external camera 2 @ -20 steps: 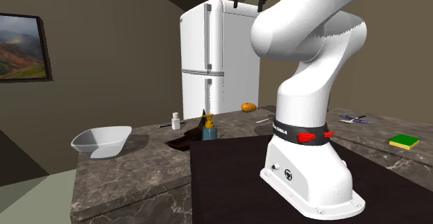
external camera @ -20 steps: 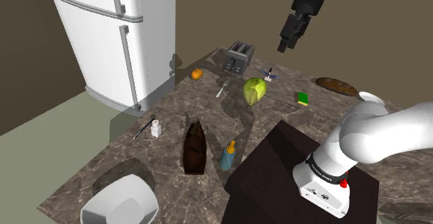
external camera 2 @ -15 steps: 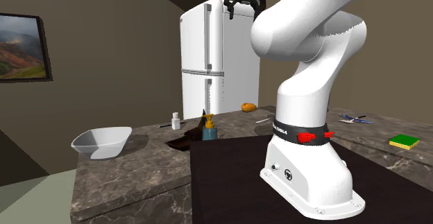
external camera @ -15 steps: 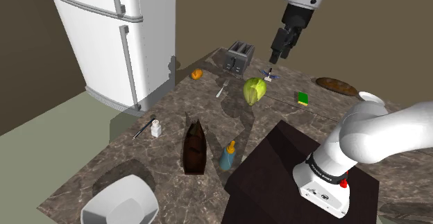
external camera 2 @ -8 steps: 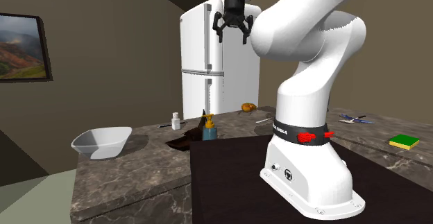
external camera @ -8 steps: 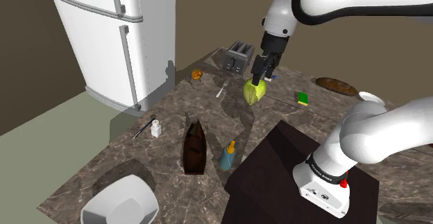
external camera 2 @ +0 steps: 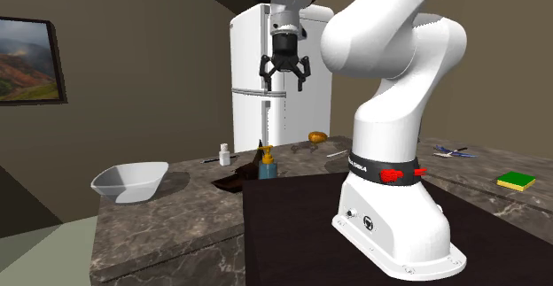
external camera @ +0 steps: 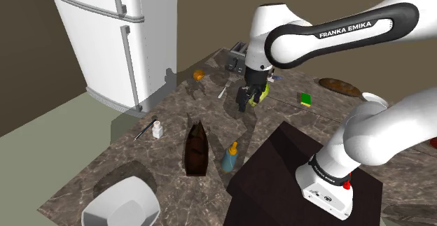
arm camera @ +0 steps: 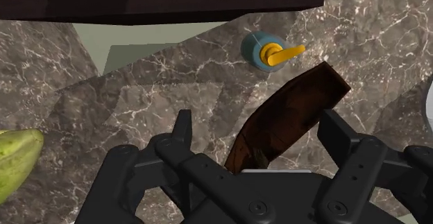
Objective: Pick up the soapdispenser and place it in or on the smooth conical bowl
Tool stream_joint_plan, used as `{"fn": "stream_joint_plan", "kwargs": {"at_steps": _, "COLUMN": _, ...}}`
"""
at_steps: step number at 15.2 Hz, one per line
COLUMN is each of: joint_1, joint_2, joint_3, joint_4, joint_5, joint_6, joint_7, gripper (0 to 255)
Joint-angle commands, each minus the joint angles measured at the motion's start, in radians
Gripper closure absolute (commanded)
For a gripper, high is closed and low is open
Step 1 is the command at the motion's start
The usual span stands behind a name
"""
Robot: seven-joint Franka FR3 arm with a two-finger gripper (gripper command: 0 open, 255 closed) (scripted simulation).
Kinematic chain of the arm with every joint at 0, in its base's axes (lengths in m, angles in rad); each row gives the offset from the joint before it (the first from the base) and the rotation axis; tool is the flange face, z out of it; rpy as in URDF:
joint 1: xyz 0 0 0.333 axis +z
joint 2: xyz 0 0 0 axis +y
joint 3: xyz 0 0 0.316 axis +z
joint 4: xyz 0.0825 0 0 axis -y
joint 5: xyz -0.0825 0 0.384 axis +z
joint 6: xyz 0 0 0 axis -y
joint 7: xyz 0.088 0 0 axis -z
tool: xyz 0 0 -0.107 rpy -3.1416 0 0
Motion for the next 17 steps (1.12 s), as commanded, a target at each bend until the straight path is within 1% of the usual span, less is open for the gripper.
{"fn": "stream_joint_plan", "kwargs": {"at_steps": 1, "joint_1": 0.005, "joint_2": 0.055, "joint_3": 0.026, "joint_4": -0.019, "joint_5": 0.005, "joint_6": 0.062, "joint_7": 0.029, "gripper": 0}}
{"fn": "stream_joint_plan", "kwargs": {"at_steps": 5, "joint_1": 0.008, "joint_2": 0.194, "joint_3": 0.073, "joint_4": -0.035, "joint_5": -0.001, "joint_6": 0.189, "joint_7": 0.089, "gripper": 0}}
{"fn": "stream_joint_plan", "kwargs": {"at_steps": 8, "joint_1": 0.008, "joint_2": 0.312, "joint_3": 0.105, "joint_4": -0.034, "joint_5": -0.022, "joint_6": 0.282, "joint_7": 0.142, "gripper": 0}}
{"fn": "stream_joint_plan", "kwargs": {"at_steps": 11, "joint_1": 0.009, "joint_2": 0.441, "joint_3": 0.127, "joint_4": -0.021, "joint_5": -0.062, "joint_6": 0.372, "joint_7": 0.206, "gripper": 0}}
{"fn": "stream_joint_plan", "kwargs": {"at_steps": 14, "joint_1": 0.017, "joint_2": 0.576, "joint_3": 0.133, "joint_4": 0.005, "joint_5": -0.122, "joint_6": 0.453, "joint_7": 0.282, "gripper": 0}}
{"fn": "stream_joint_plan", "kwargs": {"at_steps": 17, "joint_1": 0.025, "joint_2": 0.624, "joint_3": 0.126, "joint_4": 0.003, "joint_5": -0.145, "joint_6": 0.496, "joint_7": 0.303, "gripper": 0}}
